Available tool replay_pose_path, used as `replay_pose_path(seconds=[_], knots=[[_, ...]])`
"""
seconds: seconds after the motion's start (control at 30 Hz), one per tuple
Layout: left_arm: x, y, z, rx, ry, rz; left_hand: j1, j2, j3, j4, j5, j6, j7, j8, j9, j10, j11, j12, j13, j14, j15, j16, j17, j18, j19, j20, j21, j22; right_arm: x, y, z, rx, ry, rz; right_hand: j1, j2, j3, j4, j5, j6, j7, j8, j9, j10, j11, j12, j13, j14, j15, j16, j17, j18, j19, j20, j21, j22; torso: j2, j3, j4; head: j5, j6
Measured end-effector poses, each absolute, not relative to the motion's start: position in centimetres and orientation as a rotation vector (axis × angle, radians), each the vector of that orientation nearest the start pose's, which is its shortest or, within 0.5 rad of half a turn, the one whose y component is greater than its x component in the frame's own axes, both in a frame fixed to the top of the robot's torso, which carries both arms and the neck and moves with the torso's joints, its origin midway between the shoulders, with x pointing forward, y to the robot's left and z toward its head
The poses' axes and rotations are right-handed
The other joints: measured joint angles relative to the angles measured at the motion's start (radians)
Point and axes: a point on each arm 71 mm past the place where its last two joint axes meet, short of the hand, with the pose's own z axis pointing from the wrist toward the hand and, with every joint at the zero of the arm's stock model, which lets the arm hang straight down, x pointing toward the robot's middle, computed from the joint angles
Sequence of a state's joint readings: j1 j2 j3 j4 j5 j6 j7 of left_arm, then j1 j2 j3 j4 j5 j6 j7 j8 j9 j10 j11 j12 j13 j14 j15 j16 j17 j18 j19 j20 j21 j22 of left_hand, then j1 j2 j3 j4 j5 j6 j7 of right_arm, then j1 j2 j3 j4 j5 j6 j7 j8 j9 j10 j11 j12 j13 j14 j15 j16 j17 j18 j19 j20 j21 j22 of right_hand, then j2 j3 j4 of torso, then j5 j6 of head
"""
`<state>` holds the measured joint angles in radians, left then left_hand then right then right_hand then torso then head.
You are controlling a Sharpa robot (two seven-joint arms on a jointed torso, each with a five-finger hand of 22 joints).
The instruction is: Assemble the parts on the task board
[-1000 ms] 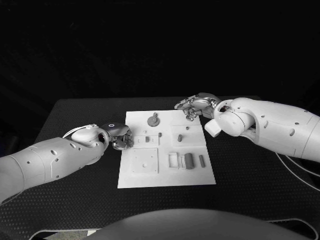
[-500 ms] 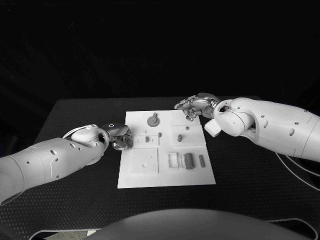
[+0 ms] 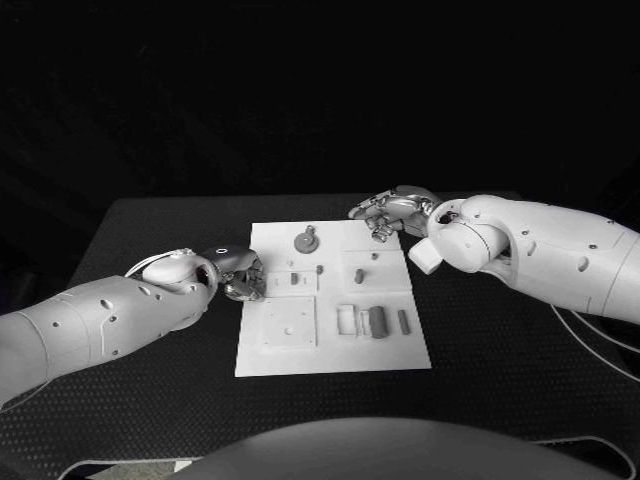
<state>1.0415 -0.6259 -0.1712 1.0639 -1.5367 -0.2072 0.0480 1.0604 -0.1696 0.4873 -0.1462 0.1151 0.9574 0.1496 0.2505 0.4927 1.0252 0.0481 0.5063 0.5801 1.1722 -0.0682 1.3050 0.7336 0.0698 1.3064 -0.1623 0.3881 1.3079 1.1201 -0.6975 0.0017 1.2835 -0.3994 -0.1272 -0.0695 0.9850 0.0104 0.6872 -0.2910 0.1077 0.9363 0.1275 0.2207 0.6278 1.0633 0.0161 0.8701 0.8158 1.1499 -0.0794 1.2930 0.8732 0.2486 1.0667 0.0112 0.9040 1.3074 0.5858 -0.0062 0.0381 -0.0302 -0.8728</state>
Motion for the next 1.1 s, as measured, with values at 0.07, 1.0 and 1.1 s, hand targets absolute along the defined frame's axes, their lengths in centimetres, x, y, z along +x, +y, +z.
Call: replay_pose_path(seconds=[0.07, 1.0, 1.1], knots=[[49.14, 22.17, -33.9, 0.326, 1.986, -0.482, -0.002, 0.0, 0.003, 0.003, 0.0, -0.001, -0.001, 0.0, 0.0, -0.001, 0.0, 0.001, -0.001, 0.0, 0.0, 0.0, 0.0, 0.0, 0.0, 0.0, 0.0, 0.0, 51.05, -19.65, -24.75, 0.95, 1.983, 1.149, 0.0, 0.0, 0.0, 0.0, 0.0, 0.0, 0.0, 0.0, 0.0, 0.0, 0.0, 0.0, 0.0, 0.0, 0.0, 0.0, 0.0, 0.0, 0.0, 0.0, 0.0, 0.0, 0.0, 0.0, 0.0, 0.0, 0.0], [49.21, 22.3, -33.87, 0.303, 2.005, -0.487, 0.015, 0.157, 0.055, 0.033, 0.024, 0.004, -0.01, 0.013, -0.008, -0.014, -0.004, 0.032, -0.03, -0.009, 0.001, 0.008, -0.007, 0.0, -0.006, -0.002, -0.004, 0.0, 51.07, -19.71, -24.79, 0.951, 1.984, 1.148, 0.0, 0.0, 0.0, 0.0, 0.0, 0.001, -0.002, -0.003, -0.002, 0.0, 0.0, 0.0, 0.0, -0.001, 0.001, 0.0, 0.0, 0.0, 0.0, 0.0, 0.0, 0.0, 0.0, 0.0003, -0.0001, -0.001, 0.0], [49.21, 22.33, -33.86, 0.3, 2.009, -0.489, 0.013, 0.16, 0.059, 0.037, 0.044, 0.003, -0.01, 0.013, -0.012, -0.019, -0.002, 0.033, -0.032, -0.01, 0.002, 0.008, -0.007, 0.0, -0.006, -0.002, -0.004, 0.0, 51.08, -19.72, -24.79, 0.951, 1.984, 1.148, 0.0, 0.0, 0.0, 0.0, 0.0, 0.001, -0.003, -0.003, -0.002, 0.0, 0.0, 0.0, 0.0, -0.001, 0.001, 0.0, 0.0, 0.0, 0.0, 0.0, 0.0, 0.0, 0.0, 0.0002, 0.0, -0.001, 0.0]])
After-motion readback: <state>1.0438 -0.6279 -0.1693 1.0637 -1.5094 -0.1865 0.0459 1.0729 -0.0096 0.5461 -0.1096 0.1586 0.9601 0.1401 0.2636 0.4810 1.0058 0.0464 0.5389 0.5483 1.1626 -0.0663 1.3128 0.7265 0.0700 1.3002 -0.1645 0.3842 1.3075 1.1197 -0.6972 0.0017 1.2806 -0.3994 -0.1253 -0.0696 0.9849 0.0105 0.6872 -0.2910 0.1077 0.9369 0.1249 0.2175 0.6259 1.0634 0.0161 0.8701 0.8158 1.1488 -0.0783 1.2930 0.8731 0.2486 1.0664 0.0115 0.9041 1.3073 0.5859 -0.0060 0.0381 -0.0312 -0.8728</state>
